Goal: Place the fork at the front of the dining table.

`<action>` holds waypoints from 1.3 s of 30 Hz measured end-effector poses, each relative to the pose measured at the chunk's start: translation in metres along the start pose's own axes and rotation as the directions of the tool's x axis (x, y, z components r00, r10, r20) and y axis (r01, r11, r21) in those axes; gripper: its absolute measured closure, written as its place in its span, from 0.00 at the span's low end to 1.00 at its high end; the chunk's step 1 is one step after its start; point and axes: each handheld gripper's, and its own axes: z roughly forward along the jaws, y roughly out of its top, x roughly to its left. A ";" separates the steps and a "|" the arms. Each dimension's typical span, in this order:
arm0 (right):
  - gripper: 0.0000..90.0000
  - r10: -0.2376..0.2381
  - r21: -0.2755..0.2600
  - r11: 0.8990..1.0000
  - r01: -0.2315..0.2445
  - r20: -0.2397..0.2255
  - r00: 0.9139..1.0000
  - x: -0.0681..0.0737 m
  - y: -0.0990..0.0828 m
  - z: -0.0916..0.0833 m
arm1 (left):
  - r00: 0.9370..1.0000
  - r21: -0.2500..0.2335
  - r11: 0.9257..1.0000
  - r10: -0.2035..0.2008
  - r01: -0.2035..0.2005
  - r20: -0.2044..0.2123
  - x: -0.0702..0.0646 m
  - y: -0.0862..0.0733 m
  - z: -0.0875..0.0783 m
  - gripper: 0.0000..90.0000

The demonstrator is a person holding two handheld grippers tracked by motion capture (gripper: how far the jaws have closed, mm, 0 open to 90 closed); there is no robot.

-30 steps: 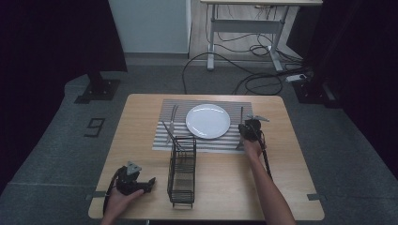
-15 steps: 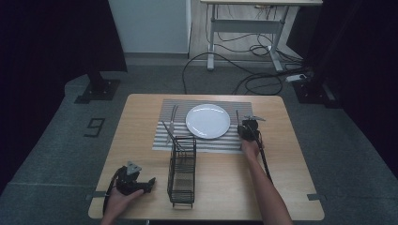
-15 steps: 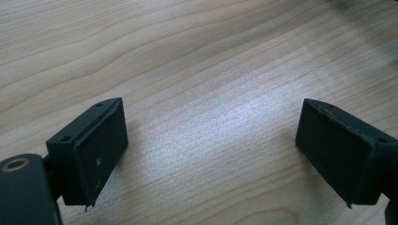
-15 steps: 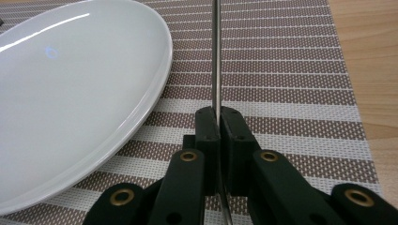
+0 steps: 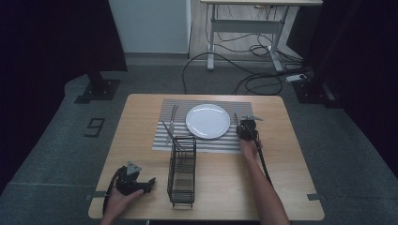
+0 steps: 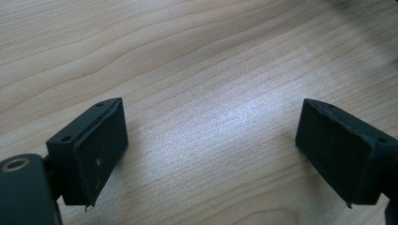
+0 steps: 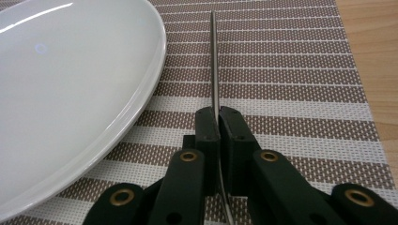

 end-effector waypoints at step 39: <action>0.81 -0.061 -0.031 0.998 0.059 -0.100 0.993 -0.026 -0.004 -0.051 | 1.000 0.000 1.000 -0.001 0.001 0.001 0.000 0.001 0.001 0.10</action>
